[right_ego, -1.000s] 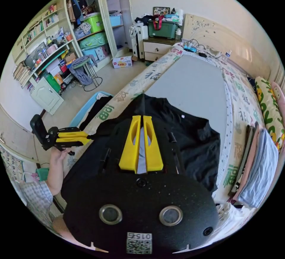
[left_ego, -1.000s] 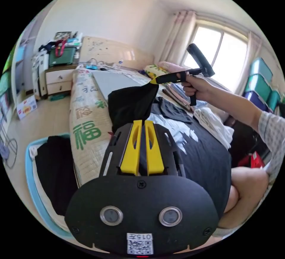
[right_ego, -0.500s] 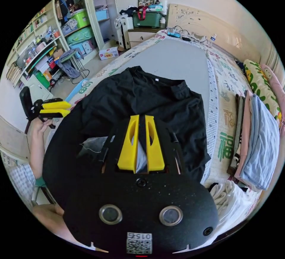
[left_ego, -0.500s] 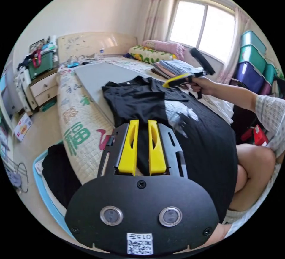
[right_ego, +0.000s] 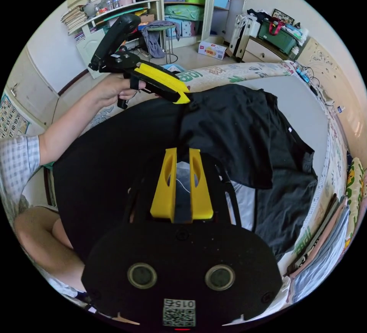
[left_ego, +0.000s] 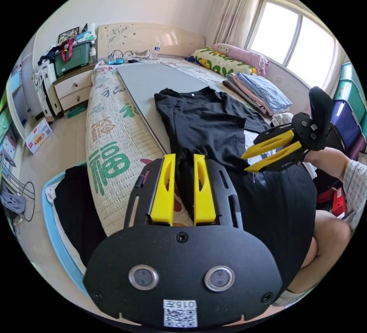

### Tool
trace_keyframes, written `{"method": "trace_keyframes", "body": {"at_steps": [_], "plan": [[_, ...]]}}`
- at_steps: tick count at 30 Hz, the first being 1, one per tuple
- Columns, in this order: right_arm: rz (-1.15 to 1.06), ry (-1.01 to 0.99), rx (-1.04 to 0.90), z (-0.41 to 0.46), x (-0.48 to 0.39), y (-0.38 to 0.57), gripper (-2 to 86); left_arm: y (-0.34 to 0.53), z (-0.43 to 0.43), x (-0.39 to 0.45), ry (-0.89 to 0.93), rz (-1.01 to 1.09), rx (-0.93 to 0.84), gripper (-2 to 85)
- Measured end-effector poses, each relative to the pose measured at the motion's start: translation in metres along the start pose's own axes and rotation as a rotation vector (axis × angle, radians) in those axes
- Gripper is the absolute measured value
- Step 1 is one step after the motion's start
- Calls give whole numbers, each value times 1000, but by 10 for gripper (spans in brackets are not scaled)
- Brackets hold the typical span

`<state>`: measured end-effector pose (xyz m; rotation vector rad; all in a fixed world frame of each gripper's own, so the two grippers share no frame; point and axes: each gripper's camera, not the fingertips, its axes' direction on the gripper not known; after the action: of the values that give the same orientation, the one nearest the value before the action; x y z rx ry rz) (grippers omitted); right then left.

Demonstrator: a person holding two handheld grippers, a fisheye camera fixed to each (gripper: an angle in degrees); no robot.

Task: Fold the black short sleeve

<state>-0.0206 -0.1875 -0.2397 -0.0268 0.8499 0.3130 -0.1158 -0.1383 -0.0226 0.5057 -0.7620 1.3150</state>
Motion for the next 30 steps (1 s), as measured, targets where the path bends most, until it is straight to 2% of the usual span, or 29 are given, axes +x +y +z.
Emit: {"method": "trace_keyframes", "body": {"at_steps": [6, 11, 12, 15, 20, 23, 27, 30], "plan": [[-7, 1, 17, 20, -38, 15, -6, 2, 8, -7, -21, -4, 7, 49], [15, 31, 10, 38, -57, 24, 5, 3, 11, -1, -86, 30, 9, 51], [51, 46, 30, 38, -55, 30, 33, 3, 11, 0, -92, 42, 12, 52], [178, 71, 106, 31, -30, 52, 63, 8, -4, 3, -95, 85, 76, 62], [388, 268, 182, 29, 43, 90, 76, -6, -39, -19, -111, -29, 242, 68], [488, 281, 174, 45, 89, 96, 102, -50, -21, -29, -101, -44, 189, 92], [585, 329, 125, 91, 126, 96, 116, -120, 33, -49, 40, -104, 48, 114], [650, 288, 138, 123, 139, 104, 115, -151, 59, -63, 12, -207, 27, 115]]}}
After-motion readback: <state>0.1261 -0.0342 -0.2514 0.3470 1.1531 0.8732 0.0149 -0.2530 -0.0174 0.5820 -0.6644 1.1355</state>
